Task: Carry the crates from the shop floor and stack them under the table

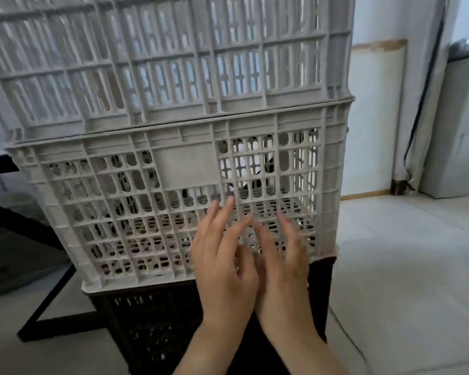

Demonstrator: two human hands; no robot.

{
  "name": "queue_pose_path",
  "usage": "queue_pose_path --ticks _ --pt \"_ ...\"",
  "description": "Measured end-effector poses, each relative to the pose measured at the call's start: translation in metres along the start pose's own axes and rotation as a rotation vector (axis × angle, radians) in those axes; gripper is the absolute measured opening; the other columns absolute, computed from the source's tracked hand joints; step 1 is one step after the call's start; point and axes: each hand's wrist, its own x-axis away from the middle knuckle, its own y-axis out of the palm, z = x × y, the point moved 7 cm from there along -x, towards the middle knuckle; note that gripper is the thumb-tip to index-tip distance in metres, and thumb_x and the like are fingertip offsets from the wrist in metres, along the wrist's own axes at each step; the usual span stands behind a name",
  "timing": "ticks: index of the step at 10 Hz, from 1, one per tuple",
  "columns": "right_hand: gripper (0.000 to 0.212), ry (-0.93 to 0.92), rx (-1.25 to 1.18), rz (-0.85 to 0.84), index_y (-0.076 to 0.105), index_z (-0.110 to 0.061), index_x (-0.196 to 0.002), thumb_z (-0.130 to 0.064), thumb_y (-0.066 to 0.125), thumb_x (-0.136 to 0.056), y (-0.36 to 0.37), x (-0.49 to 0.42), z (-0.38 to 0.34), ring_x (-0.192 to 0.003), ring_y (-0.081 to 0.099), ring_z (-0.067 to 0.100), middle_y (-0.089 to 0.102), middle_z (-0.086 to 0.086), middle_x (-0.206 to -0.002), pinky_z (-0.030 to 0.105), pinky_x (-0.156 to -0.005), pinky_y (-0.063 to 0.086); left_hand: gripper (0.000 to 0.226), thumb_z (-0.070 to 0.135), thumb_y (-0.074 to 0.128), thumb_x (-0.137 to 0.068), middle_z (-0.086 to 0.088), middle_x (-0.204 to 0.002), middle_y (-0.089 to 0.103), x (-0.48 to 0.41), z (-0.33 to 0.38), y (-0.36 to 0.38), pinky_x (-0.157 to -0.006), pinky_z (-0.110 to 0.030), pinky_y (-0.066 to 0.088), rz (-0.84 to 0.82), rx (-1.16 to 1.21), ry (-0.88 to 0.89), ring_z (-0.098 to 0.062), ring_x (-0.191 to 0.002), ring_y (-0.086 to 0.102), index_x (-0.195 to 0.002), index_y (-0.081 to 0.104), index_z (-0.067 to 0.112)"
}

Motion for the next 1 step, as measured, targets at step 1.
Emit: queue_pose_path --ticks 1 --pt "0.056 -0.058 0.031 -0.014 0.042 -0.031 -0.142 -0.015 0.058 -0.090 -0.0308 -0.0307 -0.0232 -0.142 0.028 0.023 0.026 0.001 -0.154 0.042 -0.112 0.031 0.041 0.007 0.046 -0.087 0.006 -0.145 0.048 -0.0153 0.0102 -0.0202 -0.116 -0.038 0.028 -0.072 -0.024 -0.024 -0.015 -0.145 0.031 -0.122 0.064 0.019"
